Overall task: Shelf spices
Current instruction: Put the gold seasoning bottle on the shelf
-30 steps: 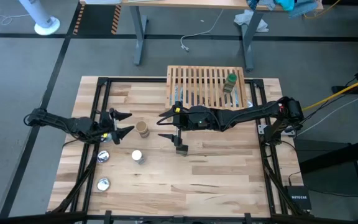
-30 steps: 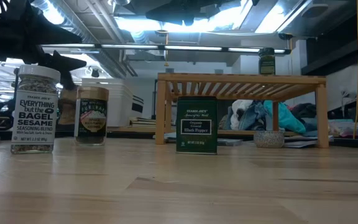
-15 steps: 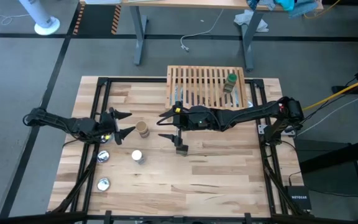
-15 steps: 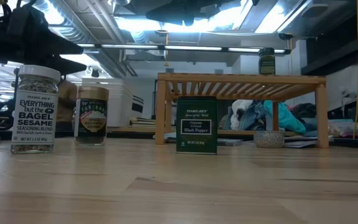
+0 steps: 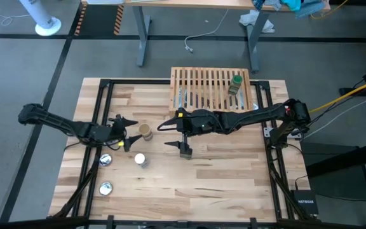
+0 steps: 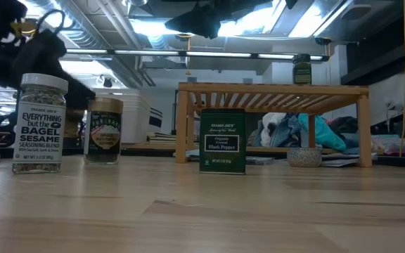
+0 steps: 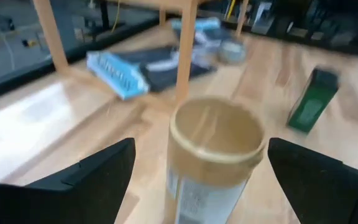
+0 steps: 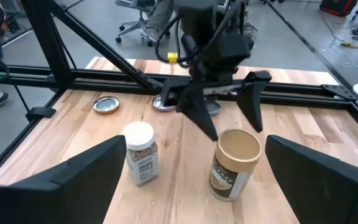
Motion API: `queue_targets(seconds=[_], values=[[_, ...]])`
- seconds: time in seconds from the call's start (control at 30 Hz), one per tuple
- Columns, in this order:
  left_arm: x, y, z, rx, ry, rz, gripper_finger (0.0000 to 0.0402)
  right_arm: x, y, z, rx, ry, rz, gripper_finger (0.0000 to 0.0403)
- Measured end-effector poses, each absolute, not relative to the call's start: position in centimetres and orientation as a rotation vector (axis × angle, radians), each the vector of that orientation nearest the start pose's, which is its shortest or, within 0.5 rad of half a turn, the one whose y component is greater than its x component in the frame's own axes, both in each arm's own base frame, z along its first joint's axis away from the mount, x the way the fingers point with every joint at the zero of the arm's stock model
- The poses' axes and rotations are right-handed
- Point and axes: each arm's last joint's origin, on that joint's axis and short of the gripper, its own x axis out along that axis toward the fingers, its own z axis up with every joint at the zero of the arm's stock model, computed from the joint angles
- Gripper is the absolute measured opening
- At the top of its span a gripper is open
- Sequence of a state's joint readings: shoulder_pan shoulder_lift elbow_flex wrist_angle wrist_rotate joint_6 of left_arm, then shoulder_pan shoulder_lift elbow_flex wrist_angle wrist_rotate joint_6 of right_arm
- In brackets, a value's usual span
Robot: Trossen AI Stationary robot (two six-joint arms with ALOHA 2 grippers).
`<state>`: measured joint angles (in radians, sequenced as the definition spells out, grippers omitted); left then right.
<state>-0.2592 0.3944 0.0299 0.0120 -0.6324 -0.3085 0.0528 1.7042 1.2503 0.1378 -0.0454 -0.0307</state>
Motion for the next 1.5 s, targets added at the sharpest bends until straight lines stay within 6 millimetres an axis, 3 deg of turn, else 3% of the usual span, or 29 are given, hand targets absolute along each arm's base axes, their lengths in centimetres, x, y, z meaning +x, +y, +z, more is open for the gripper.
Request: queue_targets(seconds=[0.53, 1.5], values=[[12.0, -1.6, 12.2, -0.301, 0.417, 0.408, 0.0361, 39.3, 2.2, 28.2, -0.032, 0.314, 0.101, 0.039], [14.4, -0.1, 12.3, -0.313, 0.324, 0.446, 0.0361, 39.3, 2.2, 28.1, -0.032, 0.314, 0.101, 0.039]])
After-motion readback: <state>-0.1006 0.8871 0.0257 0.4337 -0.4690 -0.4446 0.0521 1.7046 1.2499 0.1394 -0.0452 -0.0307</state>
